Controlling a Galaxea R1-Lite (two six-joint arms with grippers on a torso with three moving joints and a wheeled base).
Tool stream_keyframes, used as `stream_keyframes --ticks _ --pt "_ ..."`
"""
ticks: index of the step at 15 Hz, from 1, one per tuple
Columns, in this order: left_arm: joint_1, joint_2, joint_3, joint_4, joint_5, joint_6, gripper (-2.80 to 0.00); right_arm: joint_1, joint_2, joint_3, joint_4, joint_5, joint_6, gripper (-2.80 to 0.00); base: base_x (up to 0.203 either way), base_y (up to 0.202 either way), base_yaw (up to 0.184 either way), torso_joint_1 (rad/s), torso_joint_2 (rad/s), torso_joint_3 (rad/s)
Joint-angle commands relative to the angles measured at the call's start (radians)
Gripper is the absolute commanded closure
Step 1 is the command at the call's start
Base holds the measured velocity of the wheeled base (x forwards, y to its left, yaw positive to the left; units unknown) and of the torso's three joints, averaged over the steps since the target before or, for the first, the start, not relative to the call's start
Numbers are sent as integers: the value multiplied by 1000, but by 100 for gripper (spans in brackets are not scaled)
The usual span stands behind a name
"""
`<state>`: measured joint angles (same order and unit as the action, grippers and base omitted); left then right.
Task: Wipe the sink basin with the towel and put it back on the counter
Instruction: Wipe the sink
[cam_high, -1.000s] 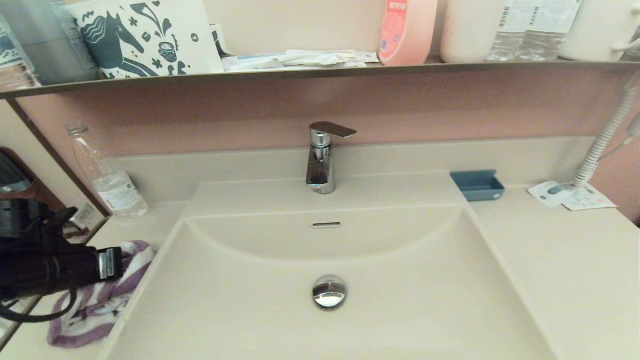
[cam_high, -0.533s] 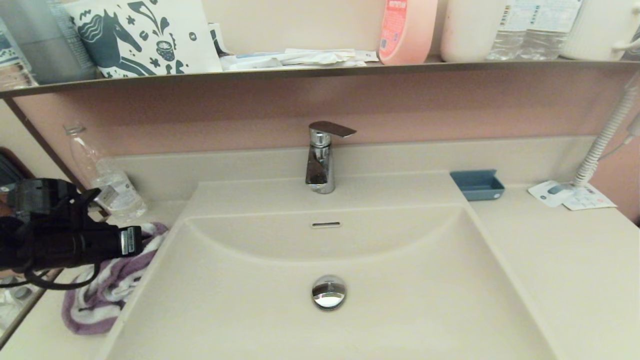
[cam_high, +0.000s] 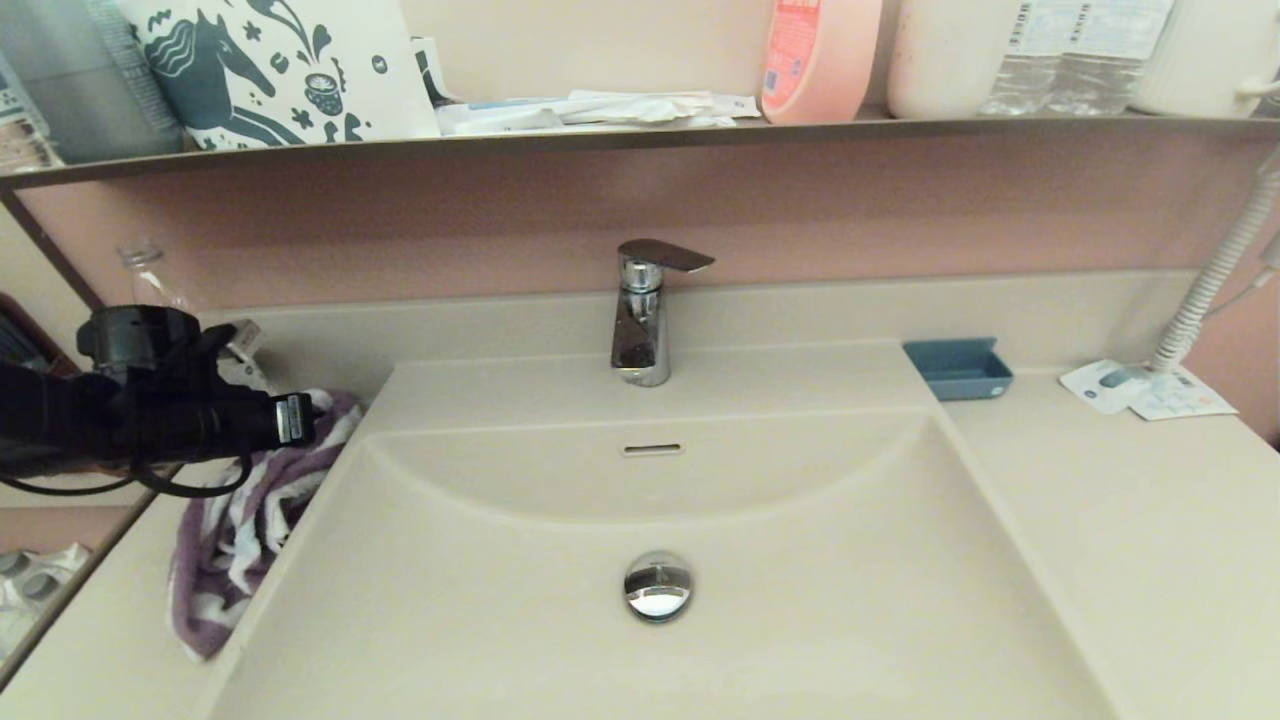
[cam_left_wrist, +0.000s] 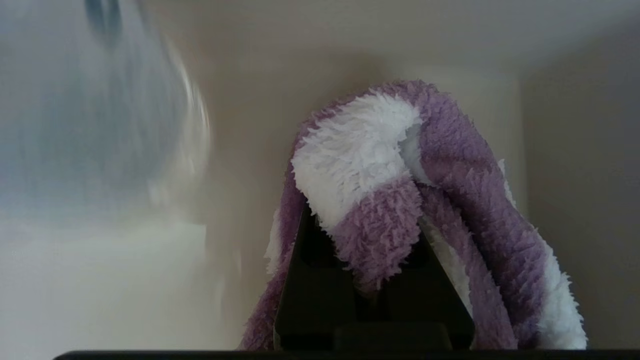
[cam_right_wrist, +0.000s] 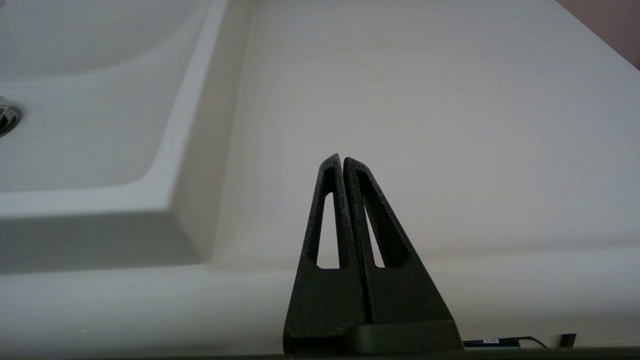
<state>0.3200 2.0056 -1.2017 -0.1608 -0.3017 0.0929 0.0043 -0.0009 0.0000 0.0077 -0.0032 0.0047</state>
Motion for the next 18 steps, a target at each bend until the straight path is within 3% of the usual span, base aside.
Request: stream_keyframes --ticks 1,6,11,16,18 --pt "-16 21 -50 -5 -2 -21 0 0 1 0 0 0 0 0 0 0 0 0 0 0" --pt "-15 -3 -51 -6 0 -48 0 0 1 0 0 0 0 0 0 0 0 0 0 0" --pt "18 -108 88 8 20 -51 0 0 1 0 0 0 0 0 0 0 0 0 0 0" --pt "57 -285 254 175 21 79 0 0 1 0 0 0 0 0 0 0 0 0 0 0" --pt "87 -359 320 259 21 165 0 0 1 0 0 0 0 0 0 0 0 0 0 0"
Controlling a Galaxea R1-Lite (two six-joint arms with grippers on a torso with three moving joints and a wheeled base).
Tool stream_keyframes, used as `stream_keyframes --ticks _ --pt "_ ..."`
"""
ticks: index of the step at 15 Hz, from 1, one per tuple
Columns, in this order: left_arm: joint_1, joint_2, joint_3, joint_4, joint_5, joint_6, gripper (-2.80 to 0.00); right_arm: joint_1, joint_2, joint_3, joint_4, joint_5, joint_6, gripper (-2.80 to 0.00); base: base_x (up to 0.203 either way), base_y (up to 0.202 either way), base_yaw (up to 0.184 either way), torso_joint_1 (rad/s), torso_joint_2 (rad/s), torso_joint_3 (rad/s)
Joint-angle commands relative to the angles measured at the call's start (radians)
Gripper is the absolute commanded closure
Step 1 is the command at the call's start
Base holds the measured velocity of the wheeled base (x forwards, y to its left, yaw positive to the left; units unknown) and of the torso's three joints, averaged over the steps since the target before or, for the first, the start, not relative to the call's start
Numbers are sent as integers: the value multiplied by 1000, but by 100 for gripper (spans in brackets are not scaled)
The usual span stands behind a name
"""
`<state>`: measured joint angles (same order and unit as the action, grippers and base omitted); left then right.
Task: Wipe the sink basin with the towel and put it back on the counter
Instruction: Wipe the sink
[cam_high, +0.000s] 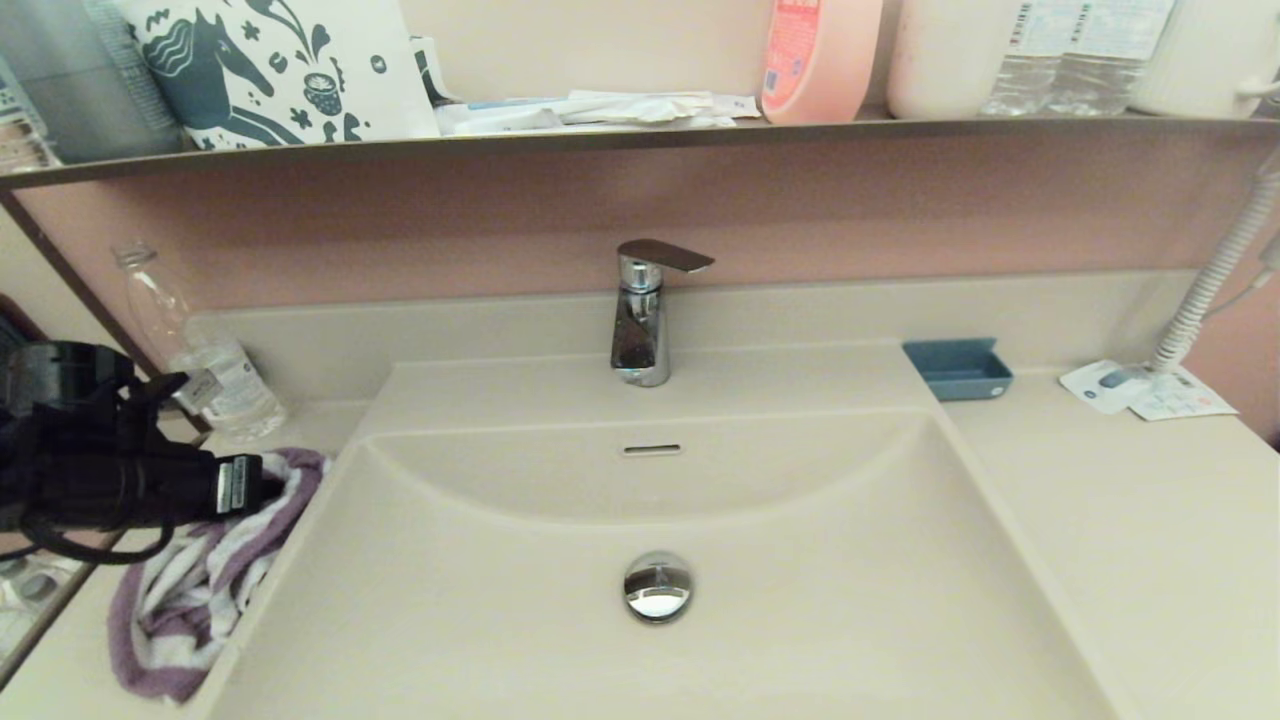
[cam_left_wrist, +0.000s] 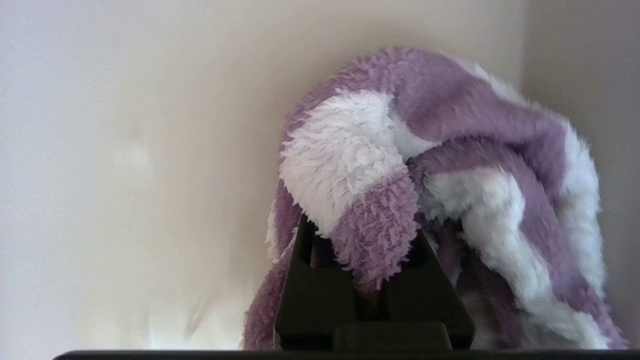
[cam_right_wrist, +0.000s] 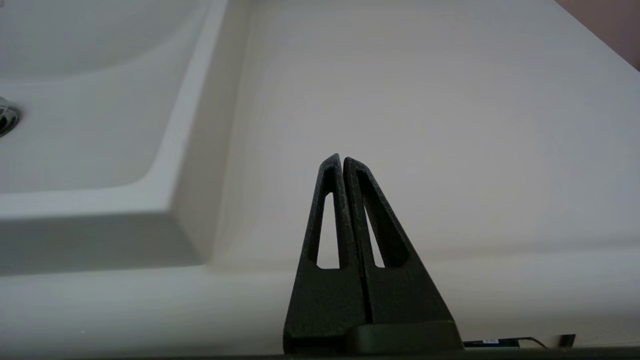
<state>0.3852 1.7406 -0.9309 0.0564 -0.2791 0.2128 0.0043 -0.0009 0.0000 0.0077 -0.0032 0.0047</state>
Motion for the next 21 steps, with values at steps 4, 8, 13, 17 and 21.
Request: stream_keyframes --ticks 4,8,13,17,21 --pt "180 -212 161 232 -1 309 0 0 1 0 0 0 0 0 0 0 0 0 0 0" --pt "306 -295 179 351 -15 421 0 0 1 0 0 0 0 0 0 0 0 0 0 0" --pt "288 -397 35 507 -15 424 0 0 1 0 0 0 0 0 0 0 0 0 0 0" --pt "207 -412 -253 713 -19 284 0 0 1 0 0 0 0 0 0 0 0 0 0 0" --pt "160 -441 -312 776 -18 240 0 0 1 0 0 0 0 0 0 0 0 0 0 0"
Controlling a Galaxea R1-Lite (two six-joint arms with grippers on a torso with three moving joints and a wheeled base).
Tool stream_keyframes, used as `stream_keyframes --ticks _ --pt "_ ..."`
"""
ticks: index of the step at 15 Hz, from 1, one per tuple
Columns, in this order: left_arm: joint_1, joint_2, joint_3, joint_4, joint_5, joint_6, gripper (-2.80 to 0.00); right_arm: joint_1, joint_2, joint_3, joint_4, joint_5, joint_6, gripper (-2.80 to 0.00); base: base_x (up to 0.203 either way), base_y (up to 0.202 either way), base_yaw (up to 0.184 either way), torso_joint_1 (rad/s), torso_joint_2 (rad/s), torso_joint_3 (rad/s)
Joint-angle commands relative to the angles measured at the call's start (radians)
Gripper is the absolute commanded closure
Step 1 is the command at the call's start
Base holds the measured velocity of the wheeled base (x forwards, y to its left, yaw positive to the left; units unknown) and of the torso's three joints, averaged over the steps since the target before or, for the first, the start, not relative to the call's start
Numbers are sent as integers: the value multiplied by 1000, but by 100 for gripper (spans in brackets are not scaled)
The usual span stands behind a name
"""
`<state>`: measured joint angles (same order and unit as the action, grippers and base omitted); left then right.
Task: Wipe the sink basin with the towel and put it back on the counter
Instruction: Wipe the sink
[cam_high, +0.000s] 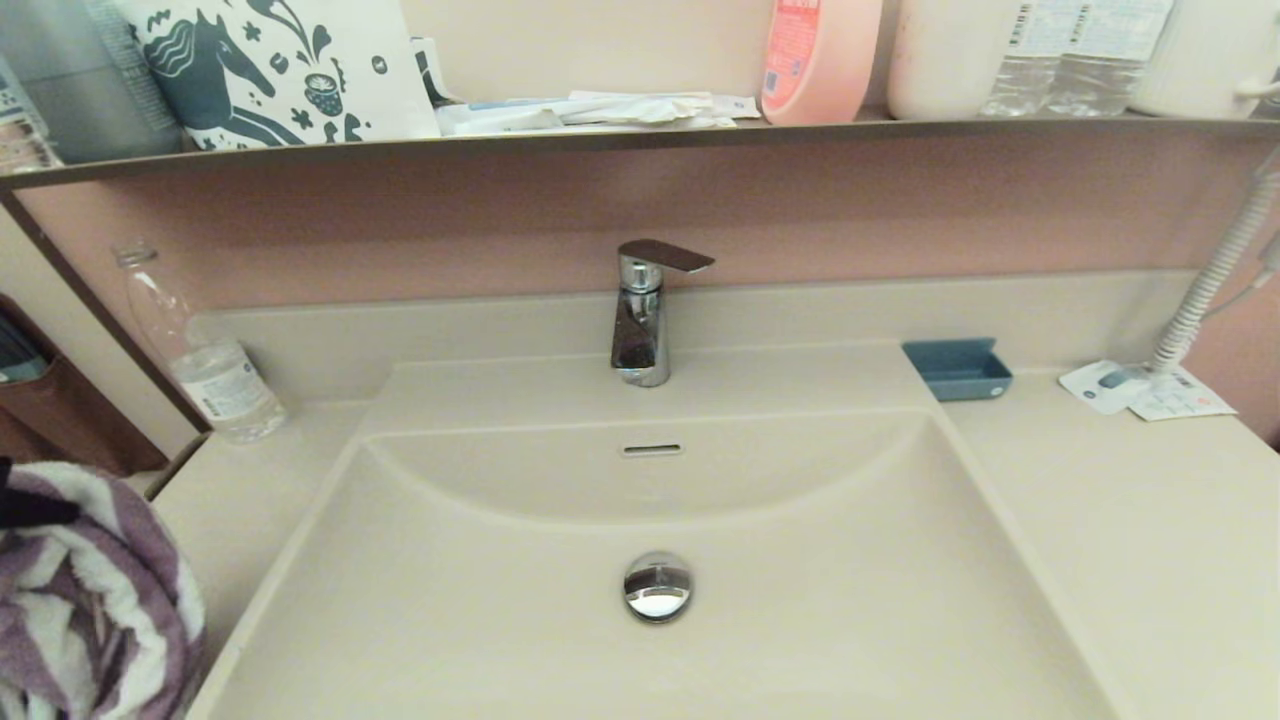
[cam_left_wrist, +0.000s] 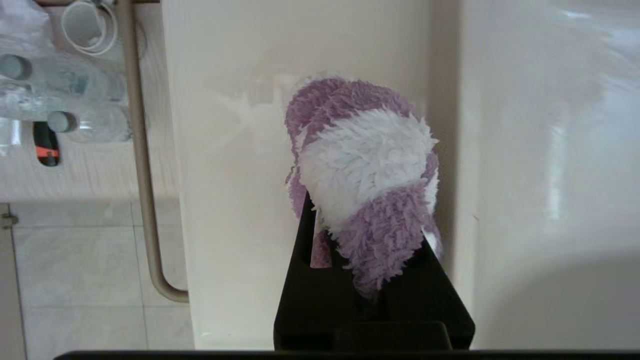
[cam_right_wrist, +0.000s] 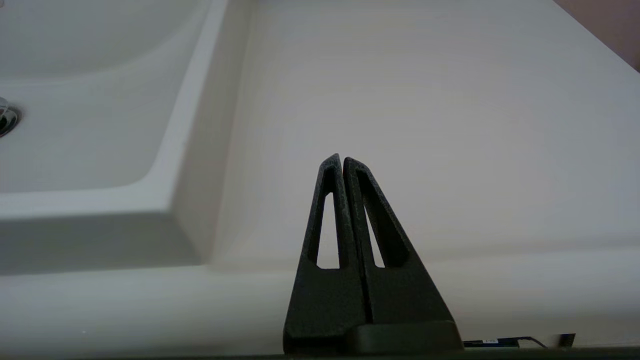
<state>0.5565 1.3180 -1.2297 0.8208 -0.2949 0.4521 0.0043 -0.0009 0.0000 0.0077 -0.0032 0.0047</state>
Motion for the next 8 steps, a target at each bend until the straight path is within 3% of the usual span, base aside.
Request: stream_keyframes --ticks 1,5,6,8 --pt "-15 -17 -8 18 -4 -2 0 0 1 0 0 0 0 0 0 0 0 0 0 0" --pt "-23 -19 42 18 -6 -2 0 0 1 0 0 0 0 0 0 0 0 0 0 0" --pt "-23 -17 51 19 -1 -1 -280 0 1 0 0 0 0 0 0 0 0 0 0 0" --pt "-21 -17 66 24 39 4 -280 0 1 0 0 0 0 0 0 0 0 0 0 0"
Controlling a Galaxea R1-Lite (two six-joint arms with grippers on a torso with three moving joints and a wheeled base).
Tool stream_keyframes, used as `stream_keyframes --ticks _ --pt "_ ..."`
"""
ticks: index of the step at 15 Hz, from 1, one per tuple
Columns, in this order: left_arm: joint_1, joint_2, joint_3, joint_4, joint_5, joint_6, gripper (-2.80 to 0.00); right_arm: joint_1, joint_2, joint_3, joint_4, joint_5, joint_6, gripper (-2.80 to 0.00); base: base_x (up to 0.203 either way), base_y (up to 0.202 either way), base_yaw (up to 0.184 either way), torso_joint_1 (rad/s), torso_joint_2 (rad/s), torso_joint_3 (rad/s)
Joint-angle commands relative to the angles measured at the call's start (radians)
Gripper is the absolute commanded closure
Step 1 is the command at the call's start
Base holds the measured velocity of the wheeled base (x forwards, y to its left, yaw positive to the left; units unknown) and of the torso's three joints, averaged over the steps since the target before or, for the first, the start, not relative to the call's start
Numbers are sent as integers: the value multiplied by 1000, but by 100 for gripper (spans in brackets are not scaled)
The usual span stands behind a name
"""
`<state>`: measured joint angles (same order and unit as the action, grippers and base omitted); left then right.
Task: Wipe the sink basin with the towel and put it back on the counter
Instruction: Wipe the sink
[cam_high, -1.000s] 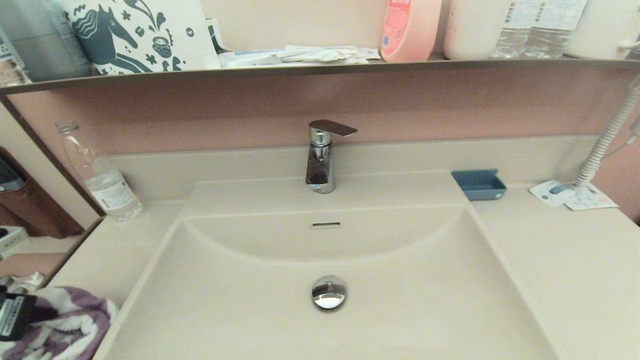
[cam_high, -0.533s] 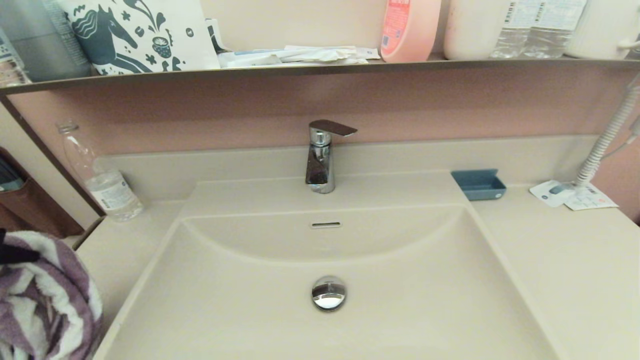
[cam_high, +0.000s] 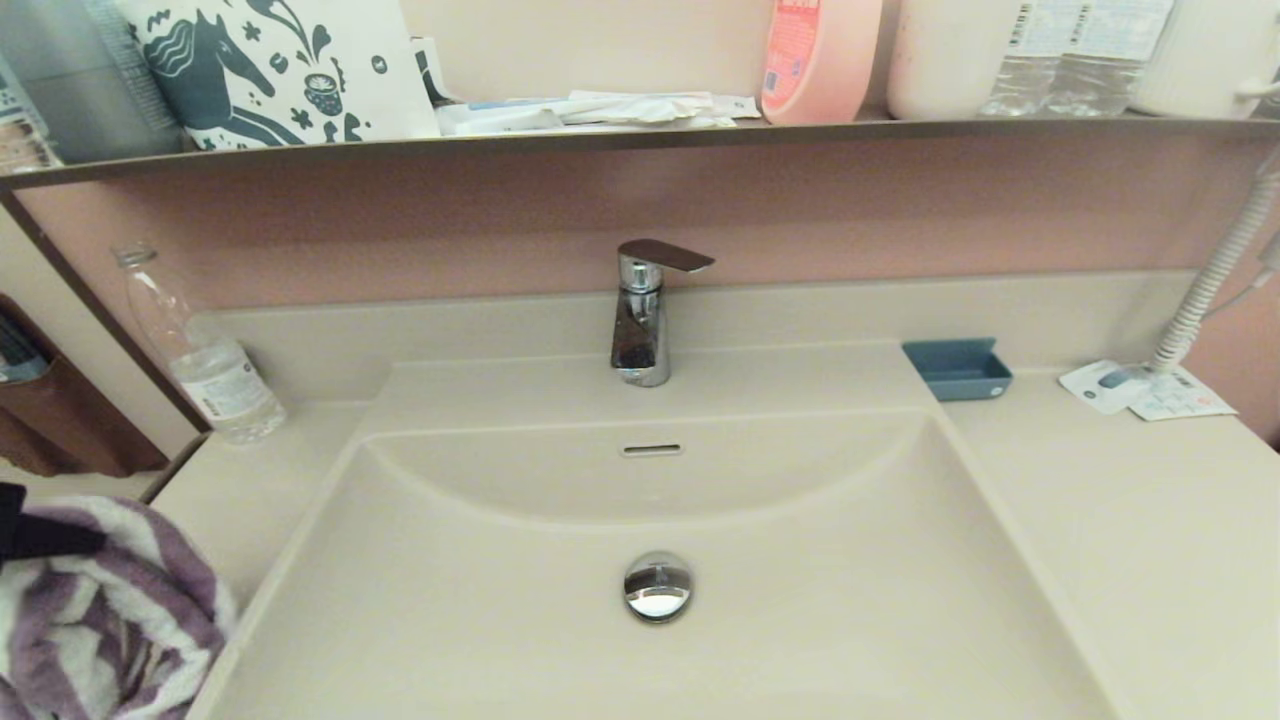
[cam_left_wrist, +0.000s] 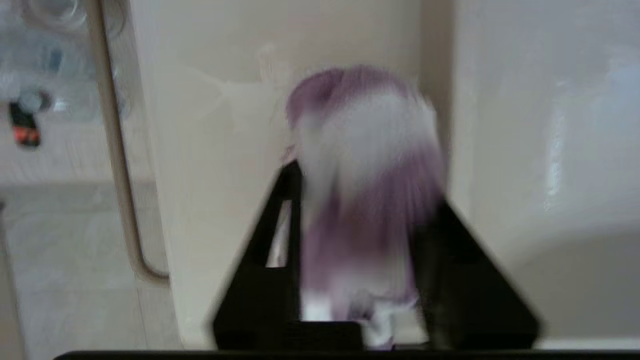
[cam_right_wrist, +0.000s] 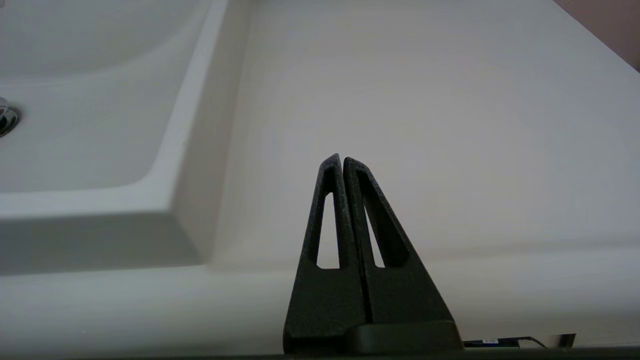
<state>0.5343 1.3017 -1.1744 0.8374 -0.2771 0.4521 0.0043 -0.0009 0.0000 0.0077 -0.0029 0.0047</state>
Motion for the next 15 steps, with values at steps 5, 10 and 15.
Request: stream_keyframes --ticks 5,10,15 --pt "7 -30 -8 91 123 39 -280 0 1 0 0 0 0 0 0 0 0 0 0 0" --pt "-69 -116 18 90 107 29 0 0 1 0 0 0 0 0 0 0 0 0 0 0" --pt "-170 -287 50 150 -176 -49 0 0 1 0 0 0 0 0 0 0 0 0 0 0"
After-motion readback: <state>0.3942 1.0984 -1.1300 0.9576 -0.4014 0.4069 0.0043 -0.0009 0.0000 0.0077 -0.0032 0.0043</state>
